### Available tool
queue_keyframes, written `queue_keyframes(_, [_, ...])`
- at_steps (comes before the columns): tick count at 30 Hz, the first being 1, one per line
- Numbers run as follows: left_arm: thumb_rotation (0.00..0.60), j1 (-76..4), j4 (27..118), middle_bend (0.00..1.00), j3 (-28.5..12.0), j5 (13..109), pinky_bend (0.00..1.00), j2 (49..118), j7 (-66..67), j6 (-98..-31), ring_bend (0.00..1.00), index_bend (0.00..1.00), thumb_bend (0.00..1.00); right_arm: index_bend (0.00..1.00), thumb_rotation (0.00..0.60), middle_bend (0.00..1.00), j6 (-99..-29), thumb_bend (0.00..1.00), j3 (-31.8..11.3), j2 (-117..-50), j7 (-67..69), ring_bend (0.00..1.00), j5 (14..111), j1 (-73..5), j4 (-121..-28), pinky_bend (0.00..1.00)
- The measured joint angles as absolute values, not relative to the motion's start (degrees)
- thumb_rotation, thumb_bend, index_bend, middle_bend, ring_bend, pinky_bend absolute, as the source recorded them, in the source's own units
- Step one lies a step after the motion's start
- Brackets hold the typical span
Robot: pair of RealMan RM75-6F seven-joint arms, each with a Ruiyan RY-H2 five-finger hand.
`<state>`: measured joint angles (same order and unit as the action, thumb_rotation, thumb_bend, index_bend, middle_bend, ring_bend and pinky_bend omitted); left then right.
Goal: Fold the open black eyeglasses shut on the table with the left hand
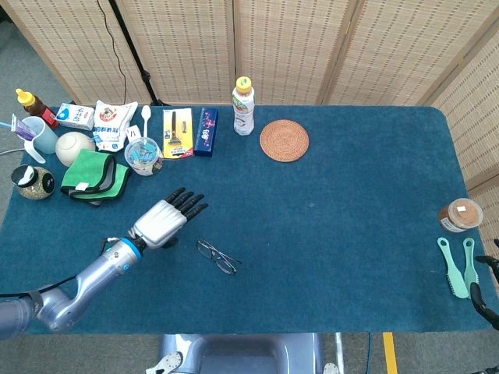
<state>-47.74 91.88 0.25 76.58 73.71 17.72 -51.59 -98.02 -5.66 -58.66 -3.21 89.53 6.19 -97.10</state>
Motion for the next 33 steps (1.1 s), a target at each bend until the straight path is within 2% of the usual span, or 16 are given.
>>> queue_keyframes(12, [0.6, -35.0, 103.5, 0.0, 3.9, 75.7, 0.0, 60.6, 17.8, -66.0, 0.0, 0.0, 0.23, 0.31, 0.6, 0.13, -94.1, 0.43, -6.1, -59.4, -4.0, 0.18, 89.8, 3.0, -97.0, 0.26])
queue_keyframes(24, [0.6, -21.0, 107.6, 0.0, 7.4, 79.2, 0.0, 54.9, 13.2, -81.6, 0.0, 0.0, 0.23, 0.3, 0.6, 0.13, -91.7, 0.43, -6.0, -61.0, -5.8, 0.16, 90.6, 0.6, -97.3, 0.24])
queue_keyframes(33, [0.6, -13.3, 108.0, 0.0, 9.4, 81.3, 0.0, 52.6, 10.2, -87.5, 0.0, 0.0, 0.23, 0.3, 0.6, 0.13, -91.5, 0.43, -5.3, -61.5, -5.9, 0.16, 91.5, 0.2, -97.5, 0.24])
